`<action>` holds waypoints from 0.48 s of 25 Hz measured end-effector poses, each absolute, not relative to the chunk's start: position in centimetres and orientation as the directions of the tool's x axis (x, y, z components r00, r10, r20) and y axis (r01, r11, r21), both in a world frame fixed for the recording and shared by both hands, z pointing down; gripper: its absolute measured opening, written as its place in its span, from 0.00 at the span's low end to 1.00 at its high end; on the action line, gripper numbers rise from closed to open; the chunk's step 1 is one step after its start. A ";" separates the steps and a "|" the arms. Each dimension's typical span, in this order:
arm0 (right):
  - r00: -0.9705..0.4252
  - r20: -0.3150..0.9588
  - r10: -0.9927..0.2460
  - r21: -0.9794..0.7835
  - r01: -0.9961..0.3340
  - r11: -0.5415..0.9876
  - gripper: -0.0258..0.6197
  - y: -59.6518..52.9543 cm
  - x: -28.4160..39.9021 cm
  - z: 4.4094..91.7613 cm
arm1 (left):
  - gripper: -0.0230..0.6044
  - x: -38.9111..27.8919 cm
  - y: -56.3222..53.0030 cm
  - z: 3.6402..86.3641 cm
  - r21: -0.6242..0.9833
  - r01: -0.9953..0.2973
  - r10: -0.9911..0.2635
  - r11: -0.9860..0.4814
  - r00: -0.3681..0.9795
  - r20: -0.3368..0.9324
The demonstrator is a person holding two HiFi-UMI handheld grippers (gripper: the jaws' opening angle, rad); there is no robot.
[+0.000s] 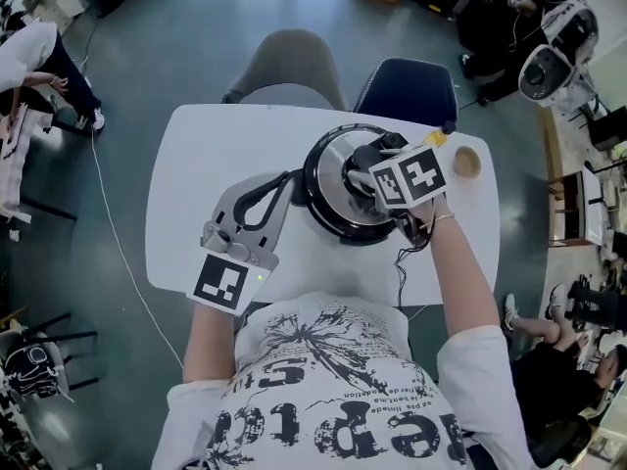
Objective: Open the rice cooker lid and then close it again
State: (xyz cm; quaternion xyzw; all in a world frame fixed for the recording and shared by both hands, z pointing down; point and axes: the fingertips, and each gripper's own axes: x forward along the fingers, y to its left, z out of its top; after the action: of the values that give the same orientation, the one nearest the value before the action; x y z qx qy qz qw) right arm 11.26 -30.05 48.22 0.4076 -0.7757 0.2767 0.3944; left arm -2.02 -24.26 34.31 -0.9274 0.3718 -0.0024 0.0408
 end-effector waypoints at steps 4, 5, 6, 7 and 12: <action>-0.354 0.840 -0.411 -0.104 -0.849 0.518 0.50 -30.1 11.3 48.1 | 0.06 -2.1 -24.9 34.5 -0.073 -0.687 -0.688 -0.723 0.726 -0.023; -0.352 0.841 -0.411 -0.100 -0.847 0.522 0.50 -30.1 11.3 48.1 | 0.06 -2.1 -25.0 34.5 -0.070 -0.688 -0.688 -0.723 0.725 -0.025; -0.352 0.840 -0.413 -0.097 -0.847 0.523 0.51 -30.1 11.4 48.2 | 0.06 -2.1 -25.1 34.5 -0.066 -0.687 -0.687 -0.723 0.726 -0.027; -0.352 0.838 -0.417 -0.097 -0.848 0.522 0.50 -30.2 11.4 48.1 | 0.06 -2.0 -25.2 34.4 -0.063 -0.686 -0.685 -0.725 0.728 -0.029; -0.345 0.813 -0.470 -0.079 -0.864 0.498 0.51 -30.2 11.7 48.0 | 0.06 -1.8 -24.8 34.0 -0.070 -0.679 -0.679 -0.730 0.733 -0.030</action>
State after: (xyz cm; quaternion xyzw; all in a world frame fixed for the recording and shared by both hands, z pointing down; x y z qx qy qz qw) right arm 11.75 -30.21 47.97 0.4284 -0.7780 0.2596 0.3792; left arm -1.78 -24.80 34.04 -0.9302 0.3652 0.0012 0.0381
